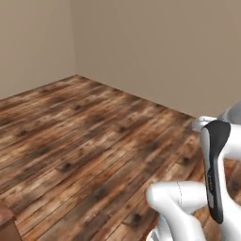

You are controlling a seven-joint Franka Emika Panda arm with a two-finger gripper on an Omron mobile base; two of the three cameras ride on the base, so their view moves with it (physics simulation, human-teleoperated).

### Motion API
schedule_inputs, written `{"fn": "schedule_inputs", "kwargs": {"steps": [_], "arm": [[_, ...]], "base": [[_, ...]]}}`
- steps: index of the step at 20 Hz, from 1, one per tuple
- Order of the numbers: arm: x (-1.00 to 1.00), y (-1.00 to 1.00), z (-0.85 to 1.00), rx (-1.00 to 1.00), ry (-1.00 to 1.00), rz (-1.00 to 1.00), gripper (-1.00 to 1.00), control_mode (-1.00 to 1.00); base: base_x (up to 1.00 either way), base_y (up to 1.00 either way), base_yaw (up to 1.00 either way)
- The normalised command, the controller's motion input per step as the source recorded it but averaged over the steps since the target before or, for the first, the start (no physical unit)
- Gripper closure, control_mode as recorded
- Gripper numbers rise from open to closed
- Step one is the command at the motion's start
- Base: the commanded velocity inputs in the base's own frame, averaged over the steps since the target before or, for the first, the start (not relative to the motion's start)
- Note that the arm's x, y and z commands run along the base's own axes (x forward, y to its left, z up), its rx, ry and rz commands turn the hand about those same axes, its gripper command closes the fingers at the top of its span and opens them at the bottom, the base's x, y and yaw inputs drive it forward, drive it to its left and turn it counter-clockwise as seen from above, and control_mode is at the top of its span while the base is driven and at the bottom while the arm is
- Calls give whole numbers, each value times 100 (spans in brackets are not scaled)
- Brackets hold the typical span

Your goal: Retrieve the peach and mango from the fridge and place them into the bowl on the dining table.

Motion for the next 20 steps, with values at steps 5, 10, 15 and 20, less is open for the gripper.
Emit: {"fn": "schedule_inputs", "kwargs": {"steps": [5, 10, 15, 20], "arm": [[0, 0, 0, 0, 0, 0, 100, 100], [0, 0, 0, 0, 0, 0, 100, 100], [0, 0, 0, 0, 0, 0, 100, 100], [0, 0, 0, 0, 0, 0, 100, 100]], "base": [[100, -15, 82], [100, -2, 67], [100, -4, 57], [100, -10, 53]]}}
